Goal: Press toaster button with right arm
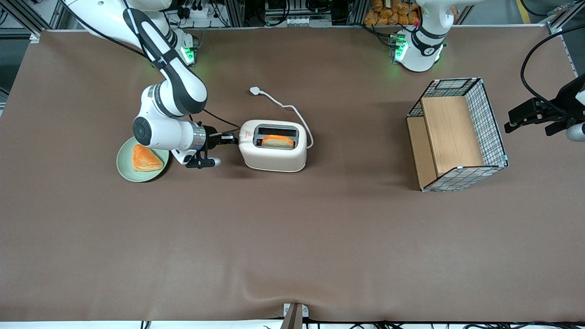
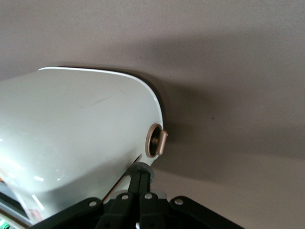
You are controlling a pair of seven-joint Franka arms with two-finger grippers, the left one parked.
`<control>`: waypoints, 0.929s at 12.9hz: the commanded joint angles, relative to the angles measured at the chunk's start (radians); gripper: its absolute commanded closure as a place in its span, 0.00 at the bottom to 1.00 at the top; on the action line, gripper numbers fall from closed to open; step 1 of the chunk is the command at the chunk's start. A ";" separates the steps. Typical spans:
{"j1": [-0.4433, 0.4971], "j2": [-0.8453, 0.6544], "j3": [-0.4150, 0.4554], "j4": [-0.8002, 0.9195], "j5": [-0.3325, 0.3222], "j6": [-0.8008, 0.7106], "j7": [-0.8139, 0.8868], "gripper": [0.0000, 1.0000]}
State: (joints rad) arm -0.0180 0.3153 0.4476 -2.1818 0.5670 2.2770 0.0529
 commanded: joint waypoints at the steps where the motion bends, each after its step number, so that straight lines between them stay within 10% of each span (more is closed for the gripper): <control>1: -0.016 0.037 0.011 -0.009 0.024 0.048 -0.039 1.00; 12: -0.019 0.082 0.008 -0.004 0.022 0.079 -0.071 1.00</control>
State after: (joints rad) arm -0.0288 0.3498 0.4470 -2.1832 0.5699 2.3012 0.0112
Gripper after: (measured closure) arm 0.991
